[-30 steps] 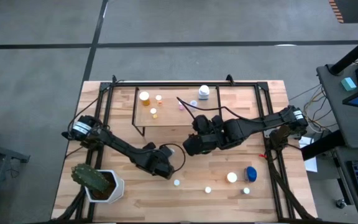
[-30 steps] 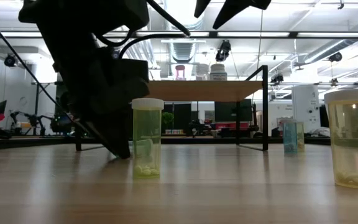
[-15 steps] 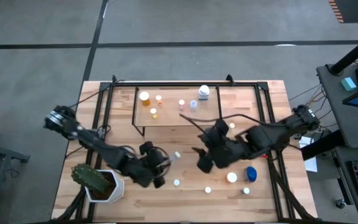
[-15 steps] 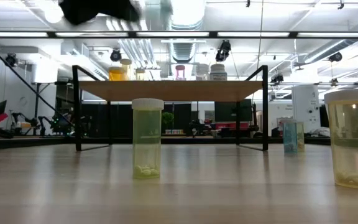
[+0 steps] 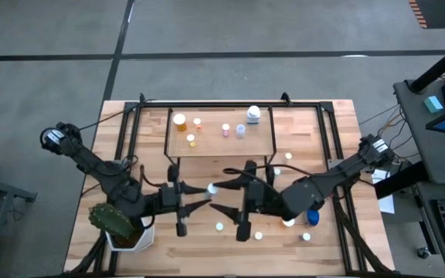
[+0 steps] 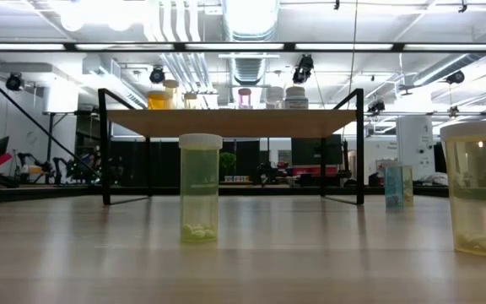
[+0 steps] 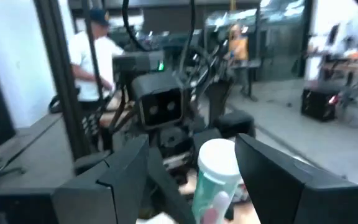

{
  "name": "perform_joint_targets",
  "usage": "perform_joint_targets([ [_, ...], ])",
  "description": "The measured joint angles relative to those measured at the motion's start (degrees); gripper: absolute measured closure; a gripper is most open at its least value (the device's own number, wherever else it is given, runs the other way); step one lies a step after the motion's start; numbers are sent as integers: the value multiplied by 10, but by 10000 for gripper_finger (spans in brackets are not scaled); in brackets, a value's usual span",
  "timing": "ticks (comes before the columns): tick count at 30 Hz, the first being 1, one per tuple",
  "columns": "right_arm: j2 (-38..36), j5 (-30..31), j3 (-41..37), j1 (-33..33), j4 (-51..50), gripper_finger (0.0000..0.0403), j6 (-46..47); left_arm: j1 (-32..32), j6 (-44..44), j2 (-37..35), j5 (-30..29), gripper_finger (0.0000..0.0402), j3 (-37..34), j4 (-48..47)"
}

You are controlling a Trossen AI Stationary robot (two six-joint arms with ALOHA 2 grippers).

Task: Pick and place medicine bottles onto shelf by color
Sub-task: Put the blue pill bottle on the shelf

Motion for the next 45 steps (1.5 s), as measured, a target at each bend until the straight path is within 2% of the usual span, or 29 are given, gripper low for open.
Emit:
perform_joint_targets([
  [6,1,19,0,-1,23,175,-18,0,6,0,1,318,-1,25],
  [11,1,58,3,-1,23,175,-31,0,9,0,4,318,-1,47],
  [17,4,60,13,-1,27,177,-25,0,11,0,3,318,-1,58],
  [37,5,55,13,-9,27,288,-13,10,6,2,3,318,-1,70],
  [41,5,56,13,-9,27,300,-13,10,6,2,3,315,-1,70],
  [45,5,55,12,-9,26,302,-8,11,6,2,3,295,-1,70],
])
